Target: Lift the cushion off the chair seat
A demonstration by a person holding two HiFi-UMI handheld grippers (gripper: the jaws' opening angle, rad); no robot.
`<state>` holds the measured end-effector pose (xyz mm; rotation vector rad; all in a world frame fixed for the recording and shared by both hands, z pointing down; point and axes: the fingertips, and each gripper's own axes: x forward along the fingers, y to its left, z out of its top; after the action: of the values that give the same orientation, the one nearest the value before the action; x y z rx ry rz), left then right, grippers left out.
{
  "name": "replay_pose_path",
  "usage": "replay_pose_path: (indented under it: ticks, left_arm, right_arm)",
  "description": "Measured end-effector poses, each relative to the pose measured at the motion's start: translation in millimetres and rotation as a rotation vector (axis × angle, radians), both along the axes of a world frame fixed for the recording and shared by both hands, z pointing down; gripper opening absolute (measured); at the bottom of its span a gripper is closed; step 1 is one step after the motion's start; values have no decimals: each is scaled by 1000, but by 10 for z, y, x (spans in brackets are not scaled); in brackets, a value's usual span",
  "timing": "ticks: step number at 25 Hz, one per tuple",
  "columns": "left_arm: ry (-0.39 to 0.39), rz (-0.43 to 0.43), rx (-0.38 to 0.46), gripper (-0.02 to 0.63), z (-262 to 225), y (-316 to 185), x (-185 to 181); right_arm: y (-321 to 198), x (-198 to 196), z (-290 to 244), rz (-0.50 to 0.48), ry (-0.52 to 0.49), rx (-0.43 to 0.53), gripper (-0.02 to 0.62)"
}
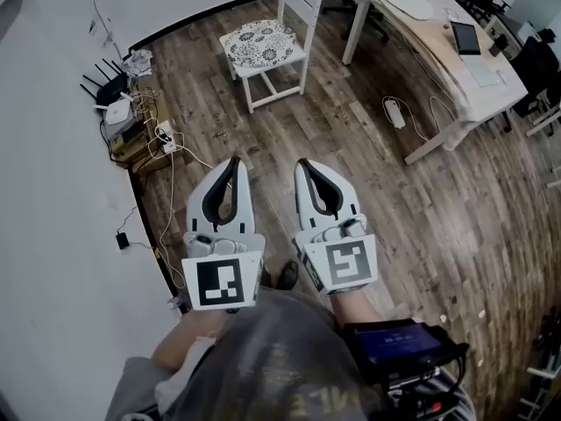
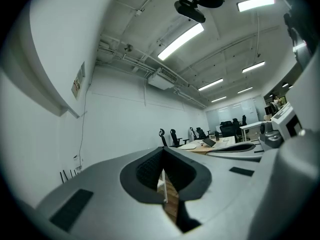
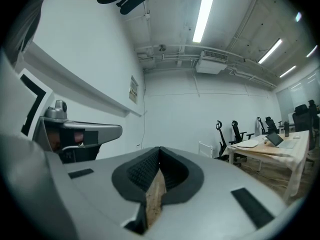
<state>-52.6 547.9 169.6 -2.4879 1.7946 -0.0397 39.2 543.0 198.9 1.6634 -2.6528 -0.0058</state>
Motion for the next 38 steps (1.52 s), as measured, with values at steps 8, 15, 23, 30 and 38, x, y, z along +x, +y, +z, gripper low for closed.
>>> replay_pose_path:
  ticks: [8,15,23,30,38]
  left_arm:
    - [18,-19,-31,6,161,-457,-108]
    - [41,-10,-7,6,115,-1269,-289]
    - [44,-14,41,6,-84,-2093,-549]
    - [48,10,27,6,10,-2523,-606]
    - [43,40,-16,6,154,-2836,-480]
  right_arm:
    - [-458,21,125,18,23,-29,8]
    - [-1252,-156,132,16,28,-31,8]
    - [-2119,-363,-76,24,30,24,8]
    - [-2506,-350,-52,63,45,28,8]
    - [-2777,-146,0,113,53,10,8]
